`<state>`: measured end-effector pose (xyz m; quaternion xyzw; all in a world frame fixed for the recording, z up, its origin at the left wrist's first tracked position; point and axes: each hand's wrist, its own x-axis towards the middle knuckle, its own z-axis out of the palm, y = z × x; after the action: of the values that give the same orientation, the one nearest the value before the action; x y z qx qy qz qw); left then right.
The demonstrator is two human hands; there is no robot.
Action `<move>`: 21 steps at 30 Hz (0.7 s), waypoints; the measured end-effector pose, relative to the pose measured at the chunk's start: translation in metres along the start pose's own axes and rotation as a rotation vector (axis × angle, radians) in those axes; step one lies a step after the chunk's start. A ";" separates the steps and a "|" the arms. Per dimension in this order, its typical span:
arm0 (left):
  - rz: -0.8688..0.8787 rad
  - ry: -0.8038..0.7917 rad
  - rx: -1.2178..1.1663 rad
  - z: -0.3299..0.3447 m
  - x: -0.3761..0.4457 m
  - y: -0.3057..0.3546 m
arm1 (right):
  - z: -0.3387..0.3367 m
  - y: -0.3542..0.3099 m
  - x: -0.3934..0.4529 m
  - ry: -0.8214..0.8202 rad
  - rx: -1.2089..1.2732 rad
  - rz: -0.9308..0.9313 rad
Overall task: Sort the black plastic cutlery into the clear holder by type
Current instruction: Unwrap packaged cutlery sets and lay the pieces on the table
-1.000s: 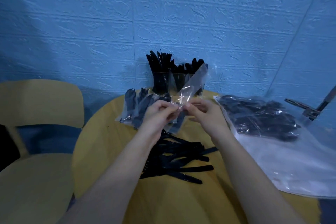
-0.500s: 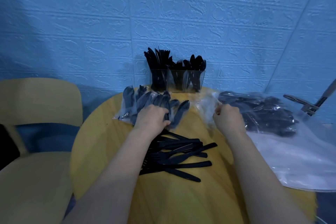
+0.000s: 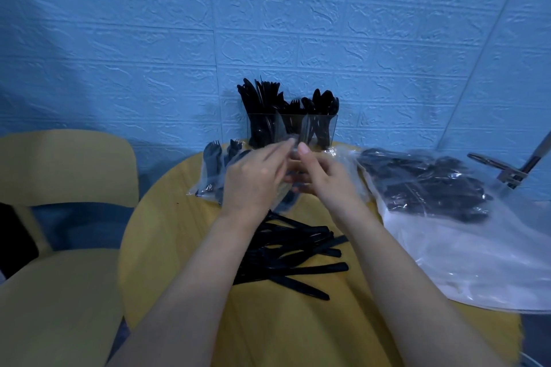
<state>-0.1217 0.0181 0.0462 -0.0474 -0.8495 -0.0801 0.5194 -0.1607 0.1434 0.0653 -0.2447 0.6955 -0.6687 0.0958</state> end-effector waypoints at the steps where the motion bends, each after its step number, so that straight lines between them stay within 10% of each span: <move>1: 0.041 -0.036 -0.013 0.000 -0.001 0.005 | 0.000 -0.001 -0.001 0.036 0.056 -0.012; 6: 0.091 -0.180 -0.255 -0.005 -0.006 0.014 | -0.016 -0.001 -0.004 0.128 0.191 -0.061; 12: 0.146 -0.157 -0.003 -0.022 0.002 -0.003 | -0.039 -0.002 -0.005 -0.014 -0.331 -0.251; 21: -0.609 -0.482 -0.554 -0.029 0.003 0.002 | -0.030 0.013 -0.002 0.276 -0.706 -0.579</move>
<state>-0.0974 0.0144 0.0617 0.0499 -0.8677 -0.4387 0.2285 -0.1761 0.1705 0.0546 -0.3550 0.7897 -0.4169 -0.2766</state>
